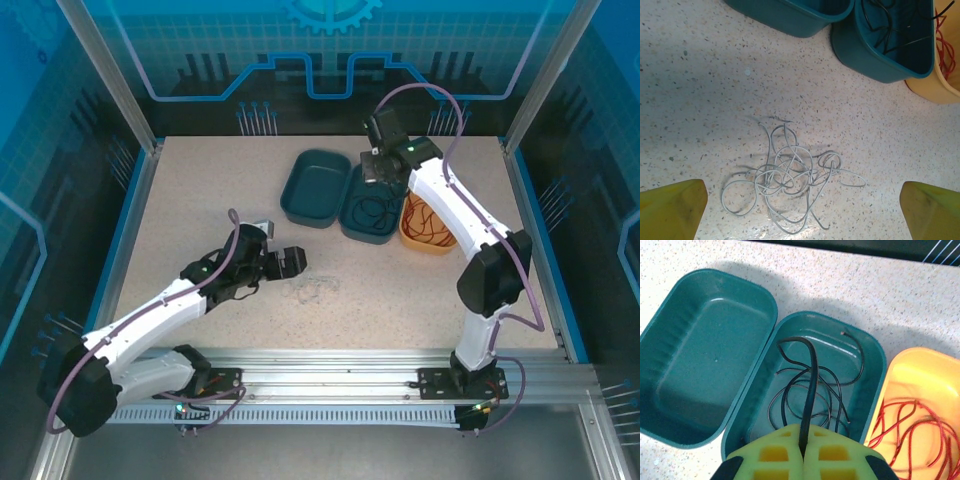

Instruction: Untangle the cables

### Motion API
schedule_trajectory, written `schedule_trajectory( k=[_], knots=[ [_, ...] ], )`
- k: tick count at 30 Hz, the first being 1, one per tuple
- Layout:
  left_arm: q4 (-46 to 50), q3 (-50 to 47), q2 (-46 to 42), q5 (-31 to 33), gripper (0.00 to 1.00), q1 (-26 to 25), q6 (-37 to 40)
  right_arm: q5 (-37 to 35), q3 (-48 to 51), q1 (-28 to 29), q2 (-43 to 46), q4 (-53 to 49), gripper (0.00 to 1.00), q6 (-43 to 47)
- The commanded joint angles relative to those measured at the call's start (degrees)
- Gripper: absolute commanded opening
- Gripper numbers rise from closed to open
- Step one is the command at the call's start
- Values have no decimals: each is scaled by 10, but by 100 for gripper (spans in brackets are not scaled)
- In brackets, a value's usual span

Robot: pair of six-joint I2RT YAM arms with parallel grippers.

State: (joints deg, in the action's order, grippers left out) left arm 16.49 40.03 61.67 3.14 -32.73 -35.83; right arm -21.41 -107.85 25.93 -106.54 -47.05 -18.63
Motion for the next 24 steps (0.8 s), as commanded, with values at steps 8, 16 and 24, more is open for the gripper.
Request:
schedule_trajectory(
  k=[8, 16, 24],
  knots=[
    [10, 6, -14, 12, 99, 18, 13, -36, -9, -11, -45, 47, 0, 57],
    [13, 4, -15, 11, 99, 23, 9, -37, 52, 13, -62, 82, 0, 70],
    [12, 9, -9, 8, 99, 26, 9, -36, 100, 36, -75, 87, 0, 60]
  ],
)
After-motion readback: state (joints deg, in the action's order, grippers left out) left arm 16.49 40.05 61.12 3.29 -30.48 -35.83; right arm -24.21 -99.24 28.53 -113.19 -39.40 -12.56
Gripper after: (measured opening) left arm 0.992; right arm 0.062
